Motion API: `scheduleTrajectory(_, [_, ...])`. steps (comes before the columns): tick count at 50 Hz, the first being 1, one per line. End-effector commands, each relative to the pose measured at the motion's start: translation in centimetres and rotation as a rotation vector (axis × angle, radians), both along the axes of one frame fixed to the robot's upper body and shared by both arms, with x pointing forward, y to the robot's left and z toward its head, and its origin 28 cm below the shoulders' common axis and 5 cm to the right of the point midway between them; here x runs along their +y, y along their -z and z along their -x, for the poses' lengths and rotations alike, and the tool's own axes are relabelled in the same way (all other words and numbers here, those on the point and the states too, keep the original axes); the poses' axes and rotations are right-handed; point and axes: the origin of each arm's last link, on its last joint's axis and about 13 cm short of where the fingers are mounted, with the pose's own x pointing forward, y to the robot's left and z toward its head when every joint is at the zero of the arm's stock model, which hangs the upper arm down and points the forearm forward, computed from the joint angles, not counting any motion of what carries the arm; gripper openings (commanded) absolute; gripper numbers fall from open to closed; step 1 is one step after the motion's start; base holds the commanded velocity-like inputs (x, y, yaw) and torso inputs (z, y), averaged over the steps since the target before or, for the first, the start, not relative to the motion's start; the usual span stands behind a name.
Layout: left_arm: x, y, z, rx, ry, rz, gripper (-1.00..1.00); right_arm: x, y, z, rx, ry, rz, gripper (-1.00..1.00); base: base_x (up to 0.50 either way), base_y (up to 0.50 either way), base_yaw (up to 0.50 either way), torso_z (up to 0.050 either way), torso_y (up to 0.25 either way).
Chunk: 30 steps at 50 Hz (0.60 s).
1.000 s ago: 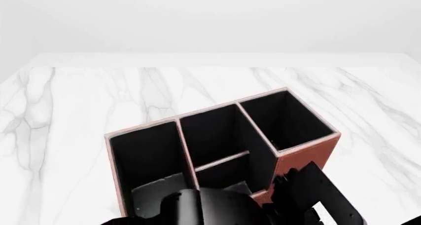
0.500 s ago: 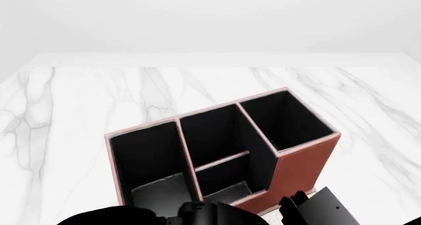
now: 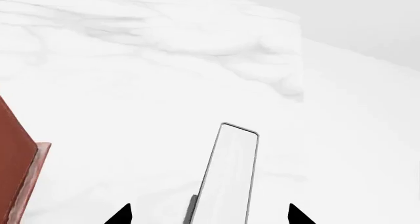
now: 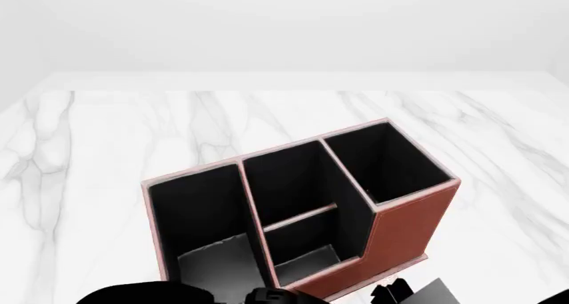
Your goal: Pick up the book and place it in the back compartment of the caddy.
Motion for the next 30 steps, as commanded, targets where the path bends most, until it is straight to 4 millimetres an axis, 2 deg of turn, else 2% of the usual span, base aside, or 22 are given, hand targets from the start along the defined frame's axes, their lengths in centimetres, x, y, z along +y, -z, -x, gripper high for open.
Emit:
scheduleTrajectory(1, [-0.4, 0.4, 0.7, 0.01, 0.039, 0.012, 1.0, -0.1, 0.0, 0.0, -0.005, 0.022, 0.022, 1.0, 0.0, 0.0, 0.0, 0.0, 0.0])
scheduleTrajectory(14, [-0.3, 0.8, 0.0, -0.004, 0.029, -0.002, 1.0, -0.1, 0.1, -0.1, -0.001, 0.022, 0.022, 1.0, 0.0, 0.0, 0.0, 0.0, 0.0])
scheduleTrajectory(30, [-0.2, 2.2, 0.5, 0.003, 0.038, -0.033, 1.0, -0.1, 0.3, -0.2, 0.006, 0.024, 0.022, 1.0, 0.0, 0.0, 0.0, 0.0, 0.0])
